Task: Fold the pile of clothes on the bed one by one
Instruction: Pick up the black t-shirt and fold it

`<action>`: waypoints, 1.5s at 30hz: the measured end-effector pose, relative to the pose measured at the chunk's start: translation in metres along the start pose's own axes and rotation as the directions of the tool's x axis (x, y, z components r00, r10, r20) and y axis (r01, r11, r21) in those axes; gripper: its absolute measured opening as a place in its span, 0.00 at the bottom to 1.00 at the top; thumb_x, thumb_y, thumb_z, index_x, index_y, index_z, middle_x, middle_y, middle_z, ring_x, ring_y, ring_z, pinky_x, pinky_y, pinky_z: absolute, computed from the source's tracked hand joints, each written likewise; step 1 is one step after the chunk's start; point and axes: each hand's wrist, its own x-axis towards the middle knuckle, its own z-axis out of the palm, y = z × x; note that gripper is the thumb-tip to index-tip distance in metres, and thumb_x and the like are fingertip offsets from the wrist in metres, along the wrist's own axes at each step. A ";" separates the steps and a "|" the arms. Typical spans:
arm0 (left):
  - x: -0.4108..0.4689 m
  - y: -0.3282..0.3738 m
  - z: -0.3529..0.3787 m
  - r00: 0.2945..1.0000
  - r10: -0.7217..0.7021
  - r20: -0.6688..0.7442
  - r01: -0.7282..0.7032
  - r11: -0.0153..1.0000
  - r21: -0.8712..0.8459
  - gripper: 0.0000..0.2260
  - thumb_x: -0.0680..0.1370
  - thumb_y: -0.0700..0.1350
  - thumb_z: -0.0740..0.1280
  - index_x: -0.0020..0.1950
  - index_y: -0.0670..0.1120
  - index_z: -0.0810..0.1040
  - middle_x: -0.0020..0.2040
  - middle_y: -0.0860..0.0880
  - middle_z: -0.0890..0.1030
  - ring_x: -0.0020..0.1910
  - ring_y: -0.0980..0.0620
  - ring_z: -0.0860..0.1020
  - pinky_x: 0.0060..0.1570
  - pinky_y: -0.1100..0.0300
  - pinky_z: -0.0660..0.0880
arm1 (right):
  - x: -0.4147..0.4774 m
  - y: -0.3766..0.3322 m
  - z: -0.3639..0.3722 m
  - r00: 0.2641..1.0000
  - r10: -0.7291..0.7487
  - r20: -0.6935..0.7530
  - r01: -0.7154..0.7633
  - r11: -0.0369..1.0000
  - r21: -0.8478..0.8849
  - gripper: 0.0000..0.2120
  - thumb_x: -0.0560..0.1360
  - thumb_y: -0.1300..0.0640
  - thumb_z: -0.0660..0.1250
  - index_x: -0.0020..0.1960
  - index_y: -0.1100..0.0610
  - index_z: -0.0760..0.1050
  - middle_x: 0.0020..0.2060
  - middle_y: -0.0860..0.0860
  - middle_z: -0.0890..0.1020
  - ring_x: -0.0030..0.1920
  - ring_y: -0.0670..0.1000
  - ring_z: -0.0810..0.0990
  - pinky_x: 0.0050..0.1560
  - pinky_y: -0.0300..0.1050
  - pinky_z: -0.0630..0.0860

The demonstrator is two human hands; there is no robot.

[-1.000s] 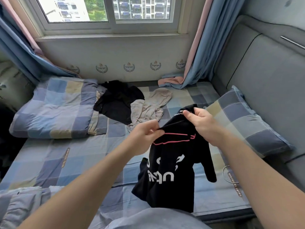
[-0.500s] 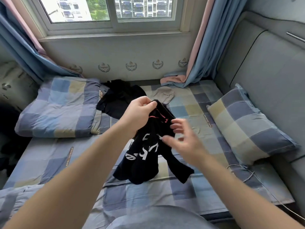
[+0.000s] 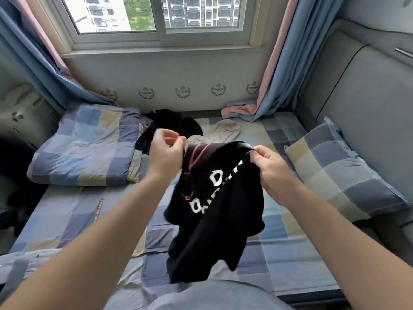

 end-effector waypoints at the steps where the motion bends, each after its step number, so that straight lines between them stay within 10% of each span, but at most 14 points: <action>1: -0.013 -0.004 0.005 0.992 0.066 0.110 -0.068 0.998 0.010 0.08 0.77 0.48 0.72 0.46 0.46 0.76 0.41 0.48 0.81 0.42 0.50 0.80 0.41 0.62 0.76 | 0.001 -0.009 0.002 1.000 -0.003 -0.011 0.003 1.000 0.021 0.11 0.85 0.58 0.59 0.46 0.58 0.76 0.35 0.51 0.81 0.37 0.49 0.79 0.41 0.45 0.78; 5: -0.064 -0.017 0.031 0.707 0.013 0.707 -0.035 0.999 0.017 0.12 0.75 0.49 0.74 0.56 0.49 0.80 0.47 0.55 0.83 0.43 0.58 0.81 0.44 0.62 0.77 | -0.006 -0.034 0.017 0.999 -0.039 0.012 0.038 0.995 0.097 0.10 0.84 0.58 0.60 0.49 0.59 0.76 0.41 0.58 0.80 0.43 0.56 0.79 0.50 0.55 0.77; 9: -0.066 -0.031 0.046 0.800 0.099 0.592 -0.160 0.986 0.053 0.05 0.76 0.50 0.71 0.50 0.52 0.79 0.43 0.53 0.82 0.44 0.52 0.81 0.48 0.49 0.79 | -0.007 -0.052 0.019 0.996 -0.074 -0.045 0.083 0.967 0.240 0.10 0.85 0.60 0.58 0.47 0.58 0.75 0.35 0.53 0.80 0.35 0.50 0.80 0.41 0.46 0.80; 13: -0.048 -0.022 0.031 0.874 0.229 0.428 -0.291 0.953 0.086 0.16 0.80 0.43 0.70 0.36 0.51 0.67 0.30 0.56 0.66 0.30 0.55 0.65 0.31 0.58 0.63 | 0.001 -0.054 -0.011 0.981 -0.074 -0.182 0.104 0.981 0.166 0.09 0.83 0.59 0.63 0.45 0.56 0.77 0.37 0.52 0.80 0.39 0.51 0.79 0.44 0.49 0.79; 19: -0.031 0.031 0.023 0.962 0.030 0.271 0.000 0.994 -0.112 0.13 0.83 0.45 0.64 0.41 0.40 0.72 0.34 0.45 0.70 0.34 0.49 0.69 0.36 0.52 0.68 | -0.001 -0.022 -0.027 0.877 -0.278 -0.391 0.199 0.953 -0.230 0.12 0.75 0.52 0.72 0.56 0.47 0.73 0.53 0.47 0.79 0.53 0.48 0.79 0.62 0.54 0.77; 24: -0.030 0.063 0.027 0.886 -0.123 0.447 0.261 0.930 -0.261 0.12 0.83 0.46 0.66 0.39 0.47 0.77 0.31 0.49 0.75 0.29 0.53 0.74 0.33 0.61 0.74 | -0.032 0.036 0.038 0.968 -0.158 0.197 0.205 0.947 -0.248 0.26 0.68 0.50 0.77 0.64 0.41 0.72 0.57 0.42 0.80 0.59 0.40 0.79 0.64 0.45 0.75; 27: -0.018 0.065 0.016 0.893 -0.194 0.405 0.321 0.907 -0.274 0.12 0.82 0.46 0.67 0.39 0.46 0.77 0.31 0.48 0.76 0.28 0.52 0.75 0.33 0.61 0.75 | -0.020 0.054 0.042 0.974 -0.156 0.163 0.200 0.930 -0.308 0.07 0.76 0.53 0.68 0.54 0.48 0.80 0.45 0.46 0.85 0.49 0.49 0.83 0.56 0.56 0.78; 33: -0.002 0.027 -0.004 0.944 -0.262 0.202 0.317 0.892 -0.323 0.03 0.81 0.41 0.69 0.53 0.46 0.79 0.45 0.46 0.82 0.40 0.52 0.81 0.47 0.56 0.79 | -0.015 0.018 0.016 0.988 -0.077 0.132 0.098 0.982 -0.160 0.10 0.82 0.57 0.65 0.52 0.63 0.81 0.45 0.57 0.86 0.46 0.51 0.83 0.50 0.48 0.78; 39: -0.047 -0.005 0.000 0.769 -0.116 0.629 0.049 0.991 0.122 0.11 0.75 0.51 0.75 0.57 0.54 0.82 0.51 0.53 0.86 0.51 0.56 0.83 0.56 0.52 0.79 | -0.013 -0.022 0.010 1.000 0.004 0.001 -0.005 0.990 0.144 0.11 0.82 0.57 0.64 0.52 0.64 0.80 0.45 0.58 0.86 0.46 0.55 0.86 0.45 0.46 0.83; 45: -0.053 -0.010 0.015 0.721 -0.062 0.690 0.078 0.997 0.008 0.22 0.73 0.49 0.76 0.66 0.55 0.76 0.59 0.50 0.82 0.56 0.53 0.82 0.59 0.49 0.79 | -0.024 -0.040 0.006 0.978 -0.027 0.205 -0.016 0.979 0.202 0.14 0.79 0.55 0.64 0.55 0.65 0.80 0.48 0.61 0.85 0.47 0.57 0.85 0.46 0.48 0.84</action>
